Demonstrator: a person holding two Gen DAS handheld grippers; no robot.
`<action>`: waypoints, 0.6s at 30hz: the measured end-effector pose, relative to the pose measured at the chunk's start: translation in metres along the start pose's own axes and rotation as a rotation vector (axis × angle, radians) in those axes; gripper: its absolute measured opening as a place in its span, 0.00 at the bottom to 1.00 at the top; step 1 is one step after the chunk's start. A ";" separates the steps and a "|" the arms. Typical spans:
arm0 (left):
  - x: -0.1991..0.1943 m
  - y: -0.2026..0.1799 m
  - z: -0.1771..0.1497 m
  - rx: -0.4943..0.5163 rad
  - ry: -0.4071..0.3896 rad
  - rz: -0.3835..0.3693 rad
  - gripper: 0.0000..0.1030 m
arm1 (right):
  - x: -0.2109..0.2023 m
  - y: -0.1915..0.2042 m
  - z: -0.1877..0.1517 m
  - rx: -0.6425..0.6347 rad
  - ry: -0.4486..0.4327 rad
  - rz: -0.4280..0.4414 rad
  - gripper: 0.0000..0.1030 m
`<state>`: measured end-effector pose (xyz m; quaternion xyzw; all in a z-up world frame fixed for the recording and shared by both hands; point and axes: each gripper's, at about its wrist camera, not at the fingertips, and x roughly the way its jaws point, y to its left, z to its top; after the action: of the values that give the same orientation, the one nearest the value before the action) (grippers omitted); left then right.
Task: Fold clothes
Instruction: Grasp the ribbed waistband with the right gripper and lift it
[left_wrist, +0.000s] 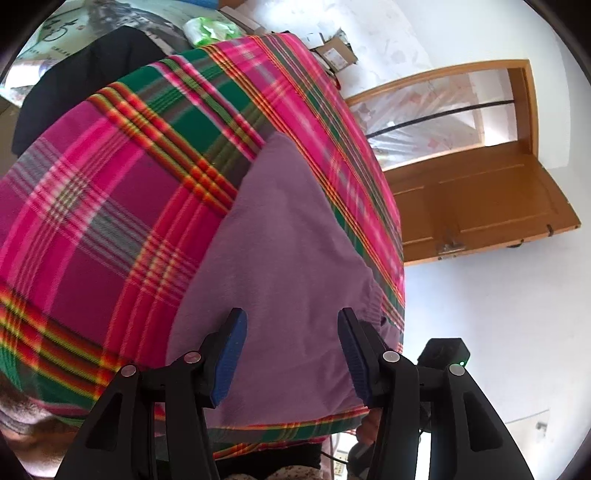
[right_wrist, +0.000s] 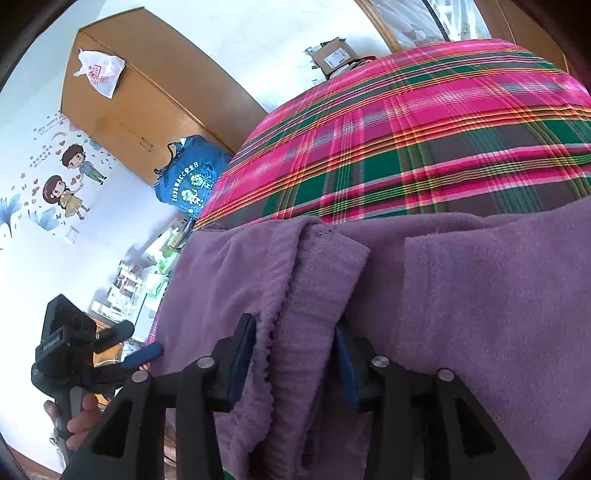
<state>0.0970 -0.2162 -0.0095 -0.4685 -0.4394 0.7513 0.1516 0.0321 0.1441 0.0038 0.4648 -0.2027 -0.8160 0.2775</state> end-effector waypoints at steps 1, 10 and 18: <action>-0.002 0.000 -0.001 0.002 -0.003 0.000 0.52 | 0.002 0.003 0.001 -0.008 0.003 -0.006 0.46; -0.014 0.002 -0.011 0.029 -0.020 0.015 0.52 | -0.006 0.018 0.012 0.024 0.000 0.131 0.30; -0.028 0.007 -0.041 0.136 -0.017 -0.031 0.52 | -0.019 0.060 0.037 0.001 -0.039 0.222 0.30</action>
<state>0.1470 -0.2169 -0.0058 -0.4438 -0.3959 0.7810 0.1909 0.0237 0.1131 0.0695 0.4238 -0.2586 -0.7890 0.3620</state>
